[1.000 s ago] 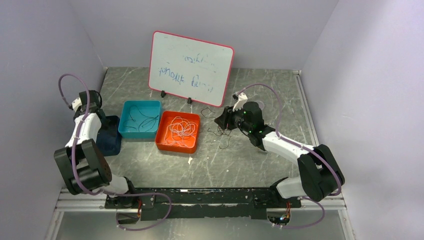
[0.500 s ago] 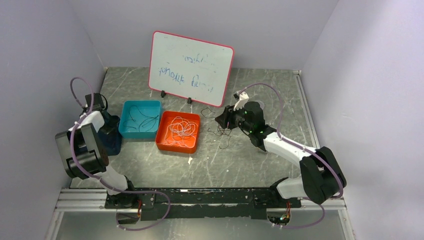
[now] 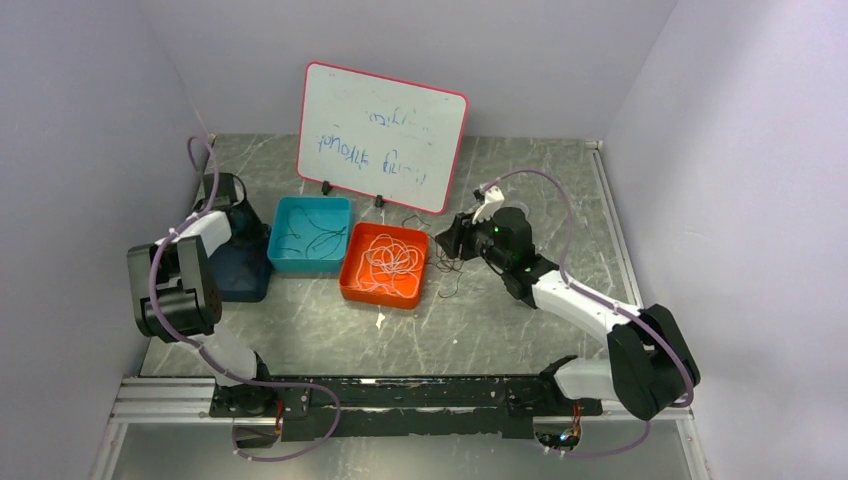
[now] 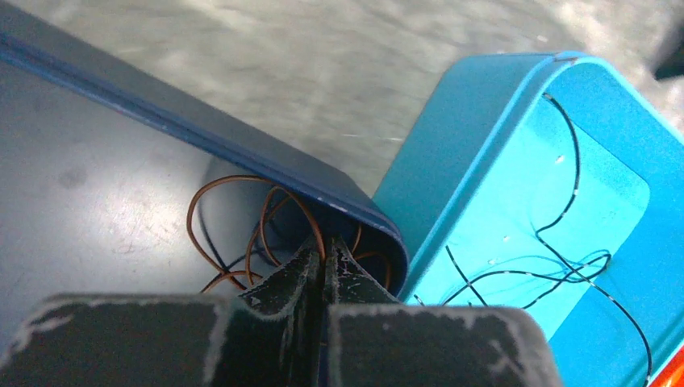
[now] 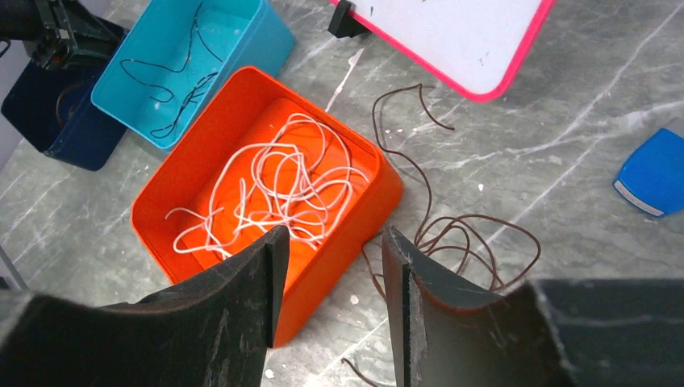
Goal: Untangle the cables
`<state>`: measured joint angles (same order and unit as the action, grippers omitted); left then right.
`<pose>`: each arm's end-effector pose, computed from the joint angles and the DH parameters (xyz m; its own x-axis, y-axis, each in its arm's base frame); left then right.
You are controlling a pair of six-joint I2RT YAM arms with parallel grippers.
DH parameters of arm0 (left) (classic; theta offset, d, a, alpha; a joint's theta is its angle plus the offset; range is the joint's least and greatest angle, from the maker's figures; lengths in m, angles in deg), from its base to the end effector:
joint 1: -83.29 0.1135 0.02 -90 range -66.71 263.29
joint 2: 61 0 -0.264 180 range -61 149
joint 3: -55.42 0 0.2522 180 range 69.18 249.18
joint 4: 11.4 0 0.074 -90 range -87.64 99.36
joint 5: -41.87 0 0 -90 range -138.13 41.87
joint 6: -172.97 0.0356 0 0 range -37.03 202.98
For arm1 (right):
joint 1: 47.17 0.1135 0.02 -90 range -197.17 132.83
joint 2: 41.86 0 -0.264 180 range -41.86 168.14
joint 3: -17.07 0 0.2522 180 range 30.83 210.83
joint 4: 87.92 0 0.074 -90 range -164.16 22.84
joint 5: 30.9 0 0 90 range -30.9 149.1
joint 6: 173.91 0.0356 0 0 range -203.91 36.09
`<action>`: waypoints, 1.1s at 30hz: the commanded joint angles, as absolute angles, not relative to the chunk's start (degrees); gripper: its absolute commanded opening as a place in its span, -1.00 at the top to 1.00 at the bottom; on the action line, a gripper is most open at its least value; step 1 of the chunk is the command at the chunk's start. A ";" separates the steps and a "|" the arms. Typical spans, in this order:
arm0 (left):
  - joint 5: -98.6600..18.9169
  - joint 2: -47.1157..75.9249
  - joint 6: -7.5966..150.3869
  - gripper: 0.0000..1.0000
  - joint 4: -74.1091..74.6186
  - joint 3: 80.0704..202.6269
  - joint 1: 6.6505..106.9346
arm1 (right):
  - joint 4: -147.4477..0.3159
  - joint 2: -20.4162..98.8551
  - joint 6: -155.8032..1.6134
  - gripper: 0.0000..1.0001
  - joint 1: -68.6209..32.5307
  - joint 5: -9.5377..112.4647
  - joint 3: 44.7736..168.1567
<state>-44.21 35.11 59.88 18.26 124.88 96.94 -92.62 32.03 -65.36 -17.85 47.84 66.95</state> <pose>0.3254 0.0765 0.1718 -0.6659 -0.5643 -0.4880 -0.4998 0.8230 -0.2699 0.2406 0.1431 0.2285 -0.4772 0.0898 -0.8742 -0.5159 0.7767 0.3614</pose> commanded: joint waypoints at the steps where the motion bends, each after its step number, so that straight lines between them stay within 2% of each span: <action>1: -38.66 36.81 60.78 0.86 16.75 127.22 90.81 | -92.60 29.06 -65.20 0.00 -17.64 51.12 65.01; 7: -36.78 39.87 59.94 0.86 15.18 129.49 82.96 | -90.60 27.69 -63.36 0.00 -17.66 55.86 64.31; 10: -39.67 41.38 60.14 0.86 17.55 132.05 81.30 | -88.51 27.07 -62.51 -0.03 -17.64 59.12 64.35; 16: -47.76 38.90 61.33 0.62 22.08 134.18 81.36 | -84.78 25.01 -62.24 -0.09 -17.64 65.99 64.62; 24: -57.54 33.70 66.29 0.59 27.02 134.36 82.63 | -84.50 25.65 -61.64 -0.10 -17.68 66.97 64.64; 33: -60.87 34.58 65.41 0.57 30.98 135.98 87.11 | -84.62 26.78 -61.49 -0.11 -17.64 67.01 65.63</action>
